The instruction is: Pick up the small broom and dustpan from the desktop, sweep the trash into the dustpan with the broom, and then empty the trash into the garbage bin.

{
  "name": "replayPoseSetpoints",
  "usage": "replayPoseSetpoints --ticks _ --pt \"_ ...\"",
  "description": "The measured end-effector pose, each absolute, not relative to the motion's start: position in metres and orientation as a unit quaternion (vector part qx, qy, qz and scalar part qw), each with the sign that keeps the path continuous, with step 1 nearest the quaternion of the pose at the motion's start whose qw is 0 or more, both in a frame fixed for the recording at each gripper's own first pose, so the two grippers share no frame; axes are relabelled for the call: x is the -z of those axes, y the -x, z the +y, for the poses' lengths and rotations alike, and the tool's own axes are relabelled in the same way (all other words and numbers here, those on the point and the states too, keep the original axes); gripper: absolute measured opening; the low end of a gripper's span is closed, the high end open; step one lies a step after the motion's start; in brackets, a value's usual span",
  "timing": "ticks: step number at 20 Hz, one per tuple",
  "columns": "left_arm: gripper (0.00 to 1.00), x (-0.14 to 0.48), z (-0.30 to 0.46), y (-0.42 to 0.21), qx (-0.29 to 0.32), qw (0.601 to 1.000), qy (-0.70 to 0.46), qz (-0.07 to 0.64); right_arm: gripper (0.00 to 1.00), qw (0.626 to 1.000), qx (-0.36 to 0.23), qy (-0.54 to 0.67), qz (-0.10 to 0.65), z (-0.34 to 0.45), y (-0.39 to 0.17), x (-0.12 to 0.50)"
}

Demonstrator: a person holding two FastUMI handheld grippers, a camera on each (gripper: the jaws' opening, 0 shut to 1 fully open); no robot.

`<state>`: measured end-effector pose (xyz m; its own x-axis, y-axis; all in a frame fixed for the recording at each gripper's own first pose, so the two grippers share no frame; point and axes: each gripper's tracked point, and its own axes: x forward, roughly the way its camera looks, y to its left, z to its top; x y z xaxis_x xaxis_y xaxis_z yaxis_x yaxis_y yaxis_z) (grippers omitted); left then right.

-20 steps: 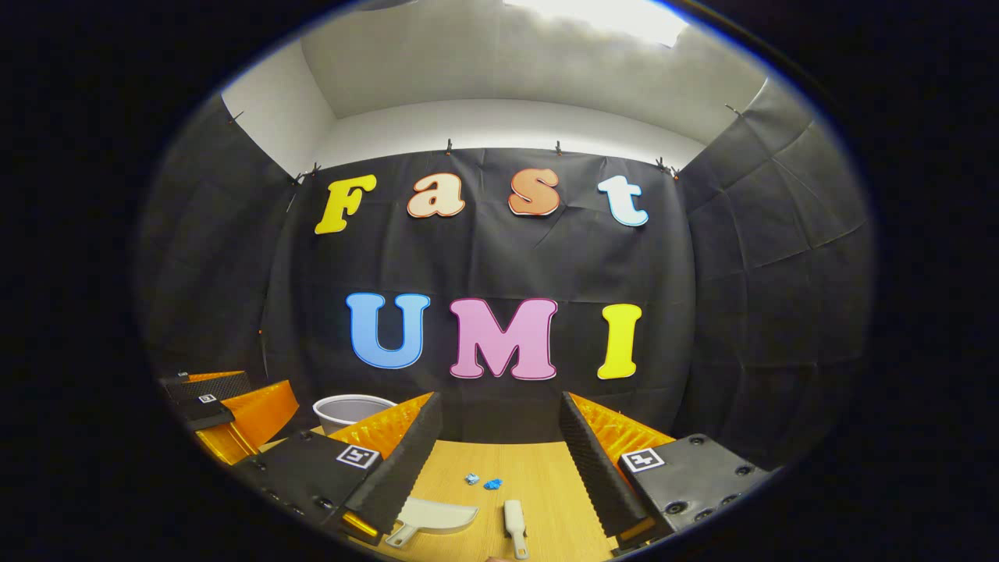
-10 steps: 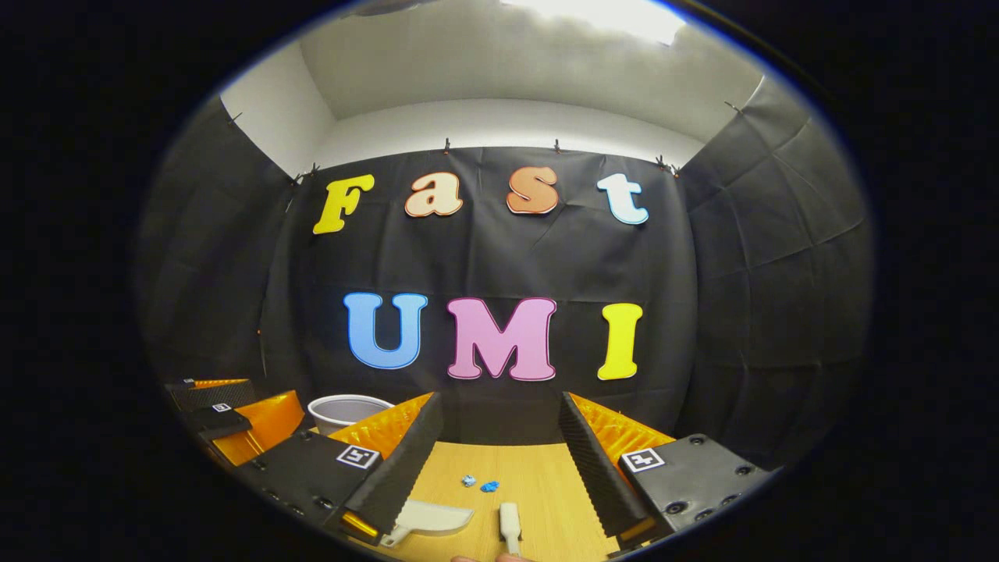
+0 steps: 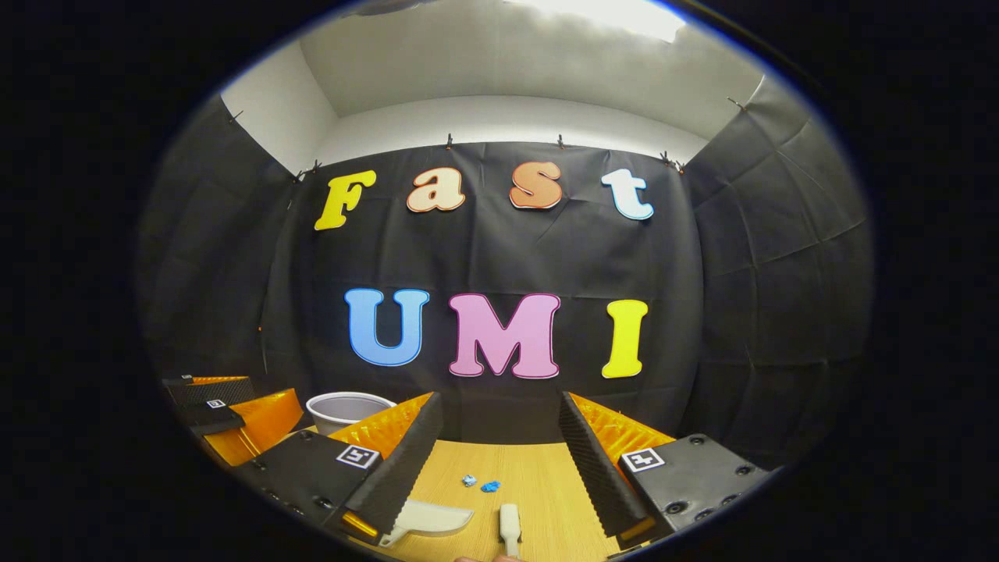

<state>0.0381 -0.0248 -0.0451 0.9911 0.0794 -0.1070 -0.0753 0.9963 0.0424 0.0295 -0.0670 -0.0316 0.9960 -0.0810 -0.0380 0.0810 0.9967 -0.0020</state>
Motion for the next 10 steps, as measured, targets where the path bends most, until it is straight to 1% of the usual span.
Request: replayPoseSetpoints --ticks 5,10 --pt "0.79 0.047 -0.025 -0.04 -0.034 0.997 -0.021 0.059 0.96 0.999 0.036 0.005 0.018 -0.066 -0.032 0.033" --pt "0.79 0.058 -0.025 -0.042 -0.028 0.996 -0.024 0.084 0.96 0.999 0.039 0.013 0.02 -0.069 -0.031 0.037"
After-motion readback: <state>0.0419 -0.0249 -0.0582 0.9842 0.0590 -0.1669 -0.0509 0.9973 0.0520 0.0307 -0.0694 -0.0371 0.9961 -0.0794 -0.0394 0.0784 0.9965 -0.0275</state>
